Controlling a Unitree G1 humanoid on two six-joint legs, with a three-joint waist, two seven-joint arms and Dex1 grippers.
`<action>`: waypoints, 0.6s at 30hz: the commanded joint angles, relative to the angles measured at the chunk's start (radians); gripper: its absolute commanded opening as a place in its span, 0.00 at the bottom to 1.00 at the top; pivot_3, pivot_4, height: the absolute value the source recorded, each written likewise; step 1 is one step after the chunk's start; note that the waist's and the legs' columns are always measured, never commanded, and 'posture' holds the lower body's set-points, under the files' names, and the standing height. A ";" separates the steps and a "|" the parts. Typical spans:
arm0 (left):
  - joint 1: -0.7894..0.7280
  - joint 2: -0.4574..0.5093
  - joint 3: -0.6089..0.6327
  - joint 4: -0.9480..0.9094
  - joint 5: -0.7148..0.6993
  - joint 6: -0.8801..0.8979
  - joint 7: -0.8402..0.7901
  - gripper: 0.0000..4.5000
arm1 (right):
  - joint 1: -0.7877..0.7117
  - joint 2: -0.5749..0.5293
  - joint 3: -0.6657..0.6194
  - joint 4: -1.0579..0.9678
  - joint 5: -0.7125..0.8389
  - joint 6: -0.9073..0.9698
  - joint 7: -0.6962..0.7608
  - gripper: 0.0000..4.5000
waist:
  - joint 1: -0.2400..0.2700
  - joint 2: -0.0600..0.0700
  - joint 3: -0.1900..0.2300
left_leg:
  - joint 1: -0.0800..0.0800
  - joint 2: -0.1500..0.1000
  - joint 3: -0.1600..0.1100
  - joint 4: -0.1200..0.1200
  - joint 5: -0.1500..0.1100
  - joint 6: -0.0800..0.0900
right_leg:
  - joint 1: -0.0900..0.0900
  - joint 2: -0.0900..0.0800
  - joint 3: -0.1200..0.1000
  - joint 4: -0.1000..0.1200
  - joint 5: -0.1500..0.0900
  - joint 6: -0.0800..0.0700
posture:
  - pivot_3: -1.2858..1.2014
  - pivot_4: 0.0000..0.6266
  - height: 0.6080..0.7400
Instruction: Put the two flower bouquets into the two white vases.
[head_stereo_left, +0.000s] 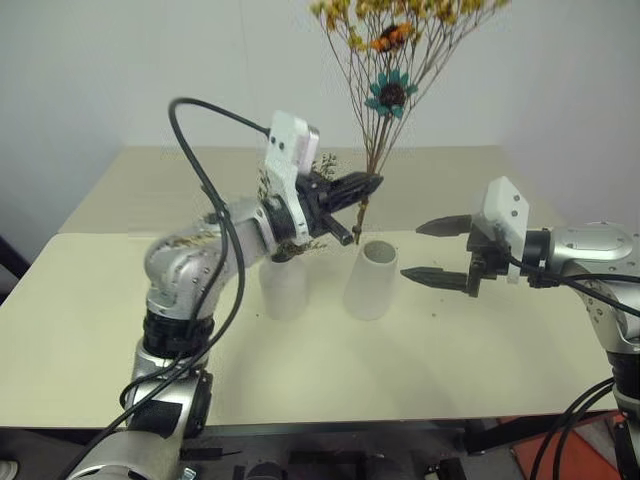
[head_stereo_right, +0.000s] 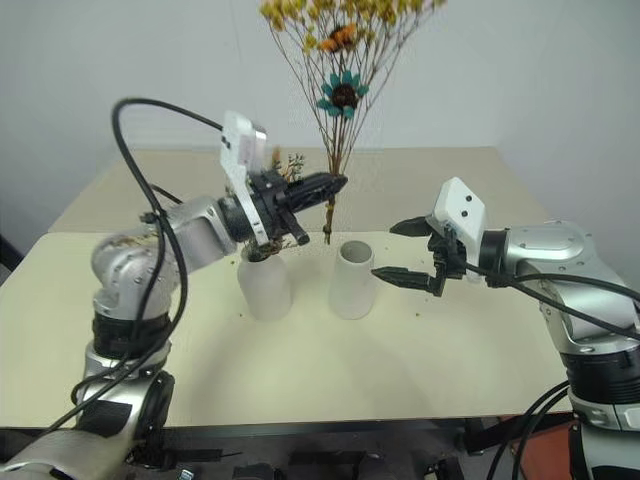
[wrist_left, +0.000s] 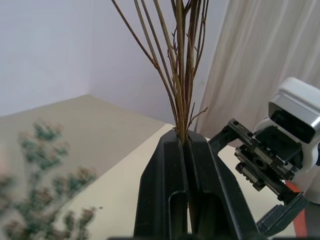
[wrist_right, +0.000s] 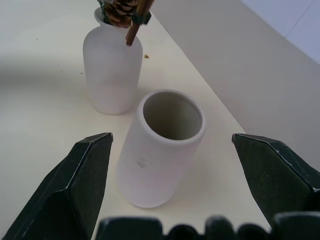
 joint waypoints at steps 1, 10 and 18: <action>0.011 -0.020 -0.018 -0.032 0.064 -0.095 -0.016 0.01 | -0.004 -0.025 -0.047 -0.018 0.010 0.005 -0.007 1.00 | 0.000 0.000 0.000 | 0.000 0.000 0.000 0.000 0.000 0.000 | 0.000 0.000 0.000 0.000 0.000 0.000 | 0.52 0.24 1.00; 0.091 -0.075 -0.075 0.037 0.239 -0.310 -0.067 0.01 | 0.016 -0.049 -0.063 -0.011 0.014 0.023 -0.009 1.00 | 0.001 0.000 0.000 | 0.000 0.000 0.000 0.000 0.000 0.000 | 0.001 0.000 0.000 0.000 0.000 0.000 | 0.52 0.24 1.00; 0.132 -0.135 -0.084 0.046 0.268 -0.366 -0.090 0.01 | 0.031 -0.056 -0.079 -0.028 0.018 0.048 -0.019 1.00 | 0.002 0.000 0.000 | 0.000 0.000 0.000 0.000 0.000 0.000 | 0.001 0.000 0.000 -0.001 0.000 0.000 | 0.52 0.24 1.00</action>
